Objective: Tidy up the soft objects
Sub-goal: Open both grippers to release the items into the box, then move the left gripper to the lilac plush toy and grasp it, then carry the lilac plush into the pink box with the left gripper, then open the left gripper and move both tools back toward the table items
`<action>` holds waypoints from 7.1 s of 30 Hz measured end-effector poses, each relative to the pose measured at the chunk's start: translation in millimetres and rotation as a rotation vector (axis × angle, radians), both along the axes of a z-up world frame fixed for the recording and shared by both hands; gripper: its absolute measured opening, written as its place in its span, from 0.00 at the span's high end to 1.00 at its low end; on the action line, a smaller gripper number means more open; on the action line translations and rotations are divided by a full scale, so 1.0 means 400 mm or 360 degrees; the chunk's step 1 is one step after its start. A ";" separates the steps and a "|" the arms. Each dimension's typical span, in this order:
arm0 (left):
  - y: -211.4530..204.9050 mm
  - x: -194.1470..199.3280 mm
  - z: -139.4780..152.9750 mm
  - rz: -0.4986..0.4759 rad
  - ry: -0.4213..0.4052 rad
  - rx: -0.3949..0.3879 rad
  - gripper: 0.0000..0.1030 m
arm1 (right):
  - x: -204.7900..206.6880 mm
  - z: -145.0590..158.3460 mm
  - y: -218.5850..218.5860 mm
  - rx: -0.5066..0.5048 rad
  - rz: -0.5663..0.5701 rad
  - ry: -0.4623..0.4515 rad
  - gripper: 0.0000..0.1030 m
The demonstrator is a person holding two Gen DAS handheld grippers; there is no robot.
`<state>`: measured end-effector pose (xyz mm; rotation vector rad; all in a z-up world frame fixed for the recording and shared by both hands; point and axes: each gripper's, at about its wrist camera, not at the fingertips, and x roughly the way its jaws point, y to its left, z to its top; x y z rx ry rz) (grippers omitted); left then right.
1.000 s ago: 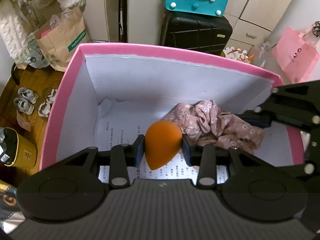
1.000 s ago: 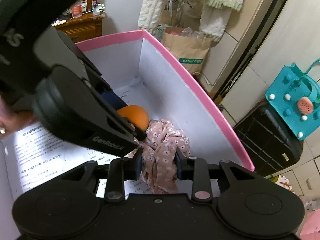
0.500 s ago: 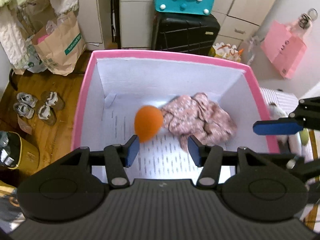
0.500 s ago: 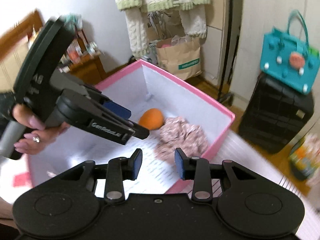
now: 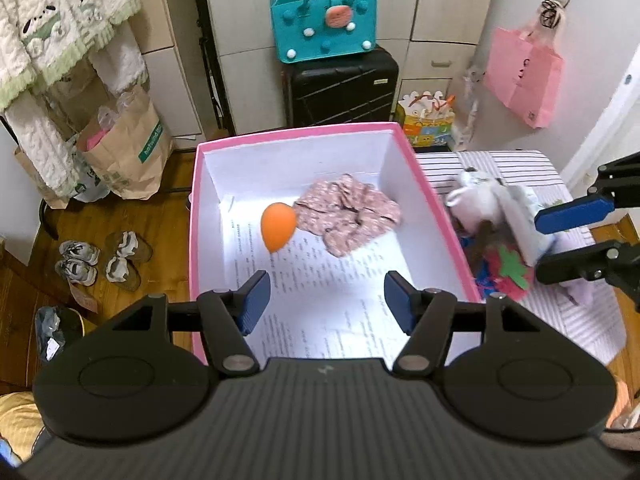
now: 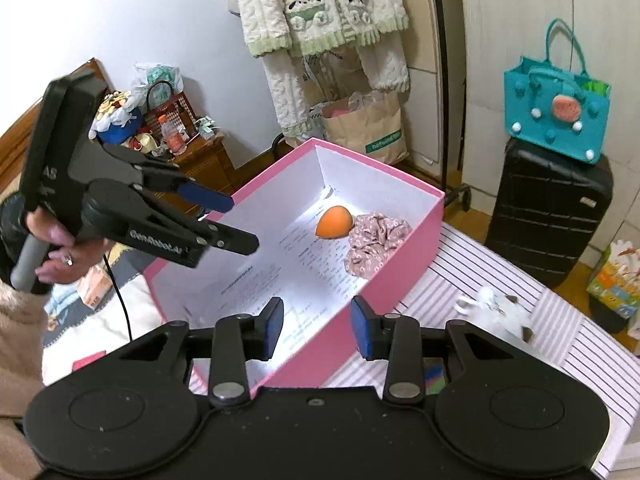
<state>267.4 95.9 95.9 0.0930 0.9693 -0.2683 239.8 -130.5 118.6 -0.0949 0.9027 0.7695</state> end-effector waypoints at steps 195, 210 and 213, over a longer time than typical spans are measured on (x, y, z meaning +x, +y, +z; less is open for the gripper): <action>0.057 0.193 -0.208 0.0175 0.0457 -0.0151 0.71 | 0.156 -0.225 0.310 -0.0316 0.0165 0.0089 0.78; 0.049 0.099 -0.120 0.0085 0.0211 -0.0116 0.72 | 0.070 -0.110 0.161 -0.0050 0.0118 0.0039 0.78; 0.032 0.056 -0.079 0.0044 0.0154 -0.0136 0.71 | 0.041 -0.073 0.108 0.0003 0.0075 0.0033 0.74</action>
